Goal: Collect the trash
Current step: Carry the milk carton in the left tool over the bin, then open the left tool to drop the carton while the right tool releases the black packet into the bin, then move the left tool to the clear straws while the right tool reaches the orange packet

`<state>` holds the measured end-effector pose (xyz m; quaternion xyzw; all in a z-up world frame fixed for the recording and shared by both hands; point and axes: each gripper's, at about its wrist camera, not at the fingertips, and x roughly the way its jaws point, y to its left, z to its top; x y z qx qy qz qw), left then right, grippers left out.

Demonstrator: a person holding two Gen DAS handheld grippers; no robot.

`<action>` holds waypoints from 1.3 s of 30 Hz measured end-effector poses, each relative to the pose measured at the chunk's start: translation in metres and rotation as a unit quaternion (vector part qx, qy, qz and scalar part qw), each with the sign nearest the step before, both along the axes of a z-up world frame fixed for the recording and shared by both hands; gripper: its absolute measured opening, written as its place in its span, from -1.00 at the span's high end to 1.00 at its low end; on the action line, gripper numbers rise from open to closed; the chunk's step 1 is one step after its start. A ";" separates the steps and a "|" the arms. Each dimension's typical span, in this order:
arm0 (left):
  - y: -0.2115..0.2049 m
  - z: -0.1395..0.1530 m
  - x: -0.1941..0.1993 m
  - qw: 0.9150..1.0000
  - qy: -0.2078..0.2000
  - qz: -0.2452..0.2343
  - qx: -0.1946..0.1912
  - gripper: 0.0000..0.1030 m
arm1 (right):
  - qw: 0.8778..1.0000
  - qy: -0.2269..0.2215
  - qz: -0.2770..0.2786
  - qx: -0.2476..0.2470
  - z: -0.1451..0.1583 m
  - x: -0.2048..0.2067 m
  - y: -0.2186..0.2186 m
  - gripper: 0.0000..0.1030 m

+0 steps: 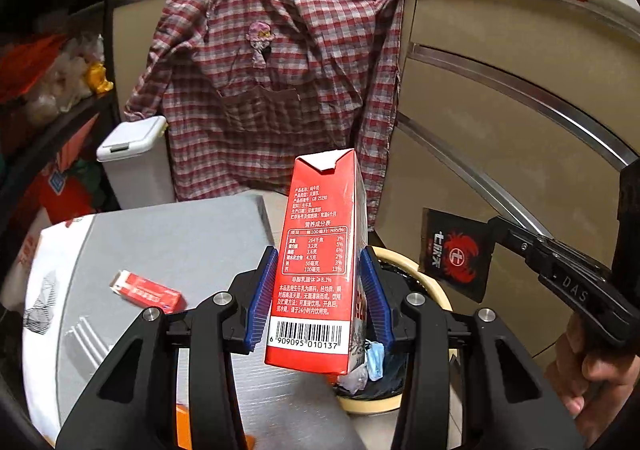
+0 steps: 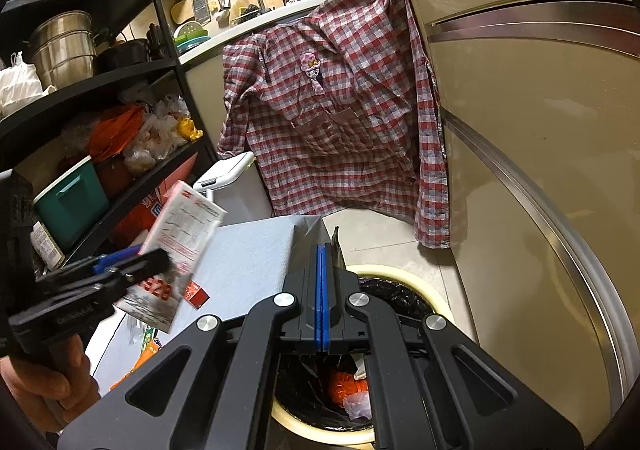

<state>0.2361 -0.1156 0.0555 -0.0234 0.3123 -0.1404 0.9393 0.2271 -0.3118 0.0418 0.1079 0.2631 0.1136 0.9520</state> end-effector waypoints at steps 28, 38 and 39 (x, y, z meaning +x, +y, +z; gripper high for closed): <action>-0.005 -0.013 0.010 1.000 0.009 -0.009 0.012 0.22 | 1.000 0.025 -0.004 -0.007 -0.015 0.016 0.007 0.32; 0.061 0.014 -0.024 0.999 -0.018 0.022 0.040 0.22 | 1.000 0.015 -0.001 -0.009 -0.011 0.008 0.022 0.32; 0.074 0.018 -0.029 0.998 -0.020 0.026 0.044 0.22 | 1.000 0.012 0.003 -0.011 -0.009 0.005 0.027 0.32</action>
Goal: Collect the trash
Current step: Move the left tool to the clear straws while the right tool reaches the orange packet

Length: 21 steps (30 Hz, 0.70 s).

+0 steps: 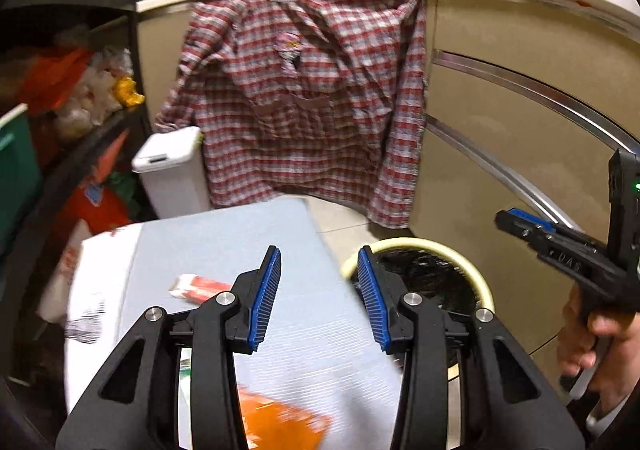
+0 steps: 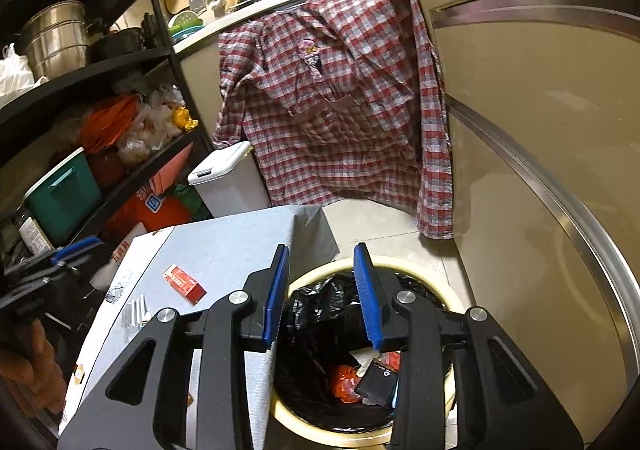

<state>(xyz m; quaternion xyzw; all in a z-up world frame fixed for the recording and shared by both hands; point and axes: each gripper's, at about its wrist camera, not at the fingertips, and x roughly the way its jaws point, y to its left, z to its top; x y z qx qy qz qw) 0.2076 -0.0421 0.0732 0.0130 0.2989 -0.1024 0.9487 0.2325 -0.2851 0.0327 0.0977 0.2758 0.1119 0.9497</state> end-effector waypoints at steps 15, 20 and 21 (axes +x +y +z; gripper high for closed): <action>0.153 -0.011 -0.035 0.997 -0.003 0.074 0.003 0.30 | 0.996 0.013 0.092 0.011 -0.012 -0.024 0.081 0.86; 0.180 -0.039 -0.023 0.993 0.030 0.113 -0.026 0.42 | 0.989 0.040 0.141 0.007 -0.030 -0.023 0.116 0.79; 0.184 -0.044 -0.021 0.992 0.033 0.121 -0.031 0.42 | 0.987 0.047 0.153 0.003 -0.036 -0.022 0.126 0.79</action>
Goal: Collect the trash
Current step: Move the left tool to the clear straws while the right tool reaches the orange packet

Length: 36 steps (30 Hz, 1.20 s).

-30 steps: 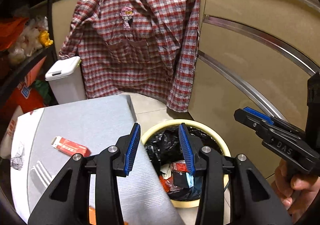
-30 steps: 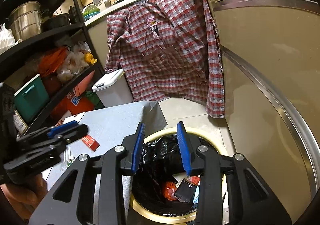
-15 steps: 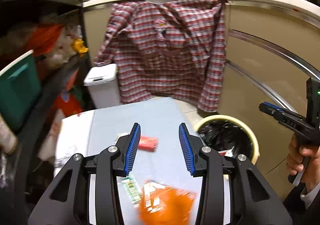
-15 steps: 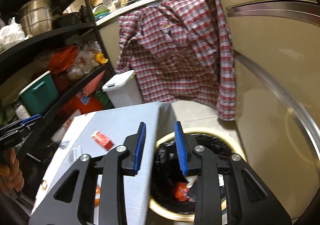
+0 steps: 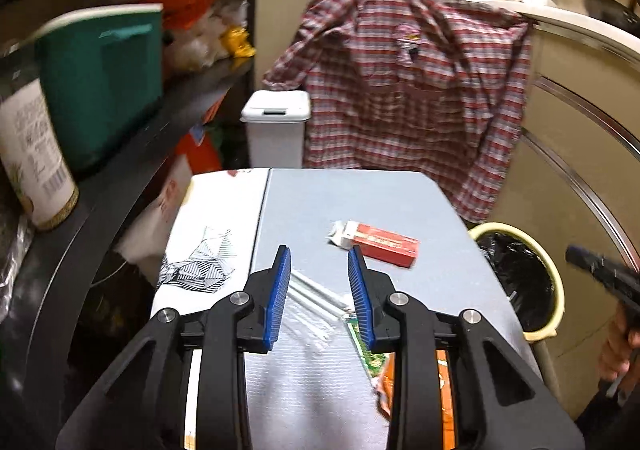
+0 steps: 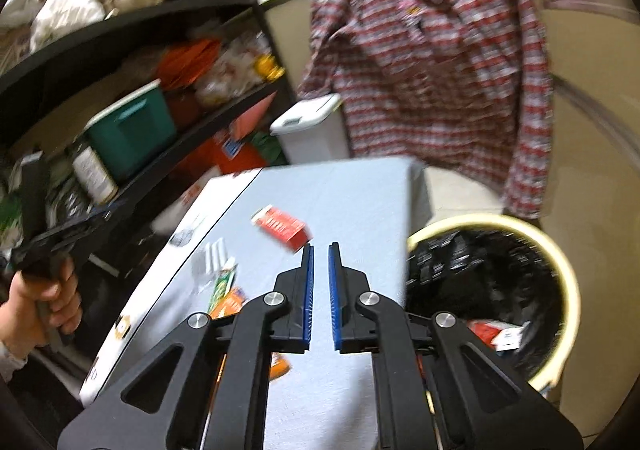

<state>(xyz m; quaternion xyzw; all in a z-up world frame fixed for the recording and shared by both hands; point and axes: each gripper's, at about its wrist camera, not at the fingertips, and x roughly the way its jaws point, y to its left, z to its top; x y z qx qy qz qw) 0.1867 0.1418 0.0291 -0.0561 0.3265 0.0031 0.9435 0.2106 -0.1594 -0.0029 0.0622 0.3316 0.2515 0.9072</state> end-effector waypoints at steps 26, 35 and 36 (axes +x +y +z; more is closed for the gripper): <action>0.031 -0.124 0.048 0.980 0.156 0.043 -0.114 -0.19 | 0.980 0.133 0.137 -0.059 -0.090 0.025 0.107 0.07; 0.019 -0.135 0.059 0.978 0.169 0.031 -0.119 -0.17 | 0.975 0.136 0.157 -0.085 -0.098 0.021 0.118 0.07; 0.018 -0.136 0.060 0.978 0.171 0.030 -0.116 -0.08 | 0.974 0.135 0.158 -0.087 -0.098 0.021 0.118 0.09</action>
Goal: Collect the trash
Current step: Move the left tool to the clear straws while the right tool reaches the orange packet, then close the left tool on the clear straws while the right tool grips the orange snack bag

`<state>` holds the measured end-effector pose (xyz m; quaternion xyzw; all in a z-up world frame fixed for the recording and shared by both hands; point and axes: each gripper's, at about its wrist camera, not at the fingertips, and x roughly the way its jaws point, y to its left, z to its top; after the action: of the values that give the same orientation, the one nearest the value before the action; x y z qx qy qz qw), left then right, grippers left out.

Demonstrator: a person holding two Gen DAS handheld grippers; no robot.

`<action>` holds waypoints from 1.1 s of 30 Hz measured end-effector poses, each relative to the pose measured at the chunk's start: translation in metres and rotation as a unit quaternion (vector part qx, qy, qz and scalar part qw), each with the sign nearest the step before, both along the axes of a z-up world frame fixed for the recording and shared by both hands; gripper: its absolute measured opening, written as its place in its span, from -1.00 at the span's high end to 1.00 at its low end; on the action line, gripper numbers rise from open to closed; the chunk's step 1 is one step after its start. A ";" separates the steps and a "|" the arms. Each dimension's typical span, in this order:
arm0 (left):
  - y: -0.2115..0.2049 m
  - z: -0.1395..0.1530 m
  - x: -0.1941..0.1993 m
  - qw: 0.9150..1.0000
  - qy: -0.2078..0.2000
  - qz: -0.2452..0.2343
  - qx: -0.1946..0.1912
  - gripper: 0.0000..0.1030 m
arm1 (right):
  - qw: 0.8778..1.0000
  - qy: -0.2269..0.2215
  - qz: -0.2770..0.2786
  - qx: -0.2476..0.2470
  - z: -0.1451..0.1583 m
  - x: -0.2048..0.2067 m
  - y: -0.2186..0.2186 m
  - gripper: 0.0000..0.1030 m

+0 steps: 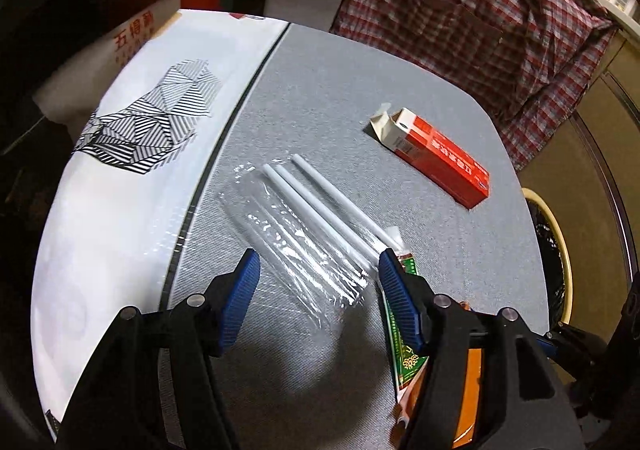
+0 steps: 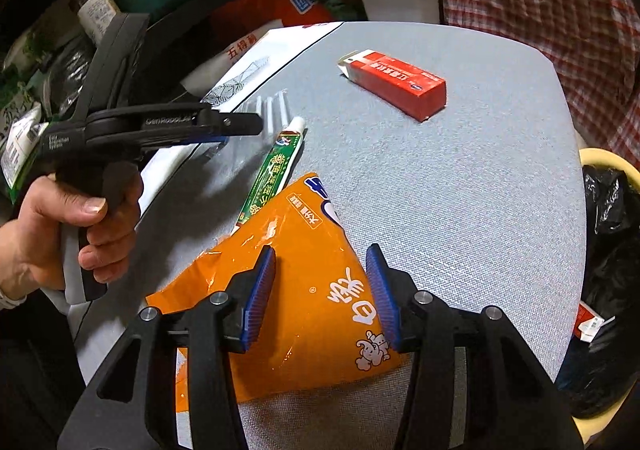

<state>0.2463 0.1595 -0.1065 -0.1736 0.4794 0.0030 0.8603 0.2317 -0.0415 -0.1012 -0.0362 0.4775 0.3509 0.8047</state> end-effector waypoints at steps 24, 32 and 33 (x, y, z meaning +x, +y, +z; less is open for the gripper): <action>-0.005 0.047 -0.009 0.995 -0.063 -0.010 0.071 0.91 | 0.997 -0.075 -0.030 0.022 0.046 -0.014 -0.030 0.94; -0.013 0.069 -0.020 0.991 -0.093 -0.015 0.093 0.91 | 0.993 -0.105 -0.052 0.029 0.065 -0.023 -0.048 0.95; -0.015 0.071 -0.021 0.991 -0.096 -0.015 0.094 0.91 | 0.992 -0.108 -0.055 0.031 0.067 -0.024 -0.051 0.95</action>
<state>0.2251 0.1443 -0.0354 -0.0841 0.3951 0.0188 0.9146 0.2082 -0.0922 -0.0338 -0.0228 0.3783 0.3146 0.8703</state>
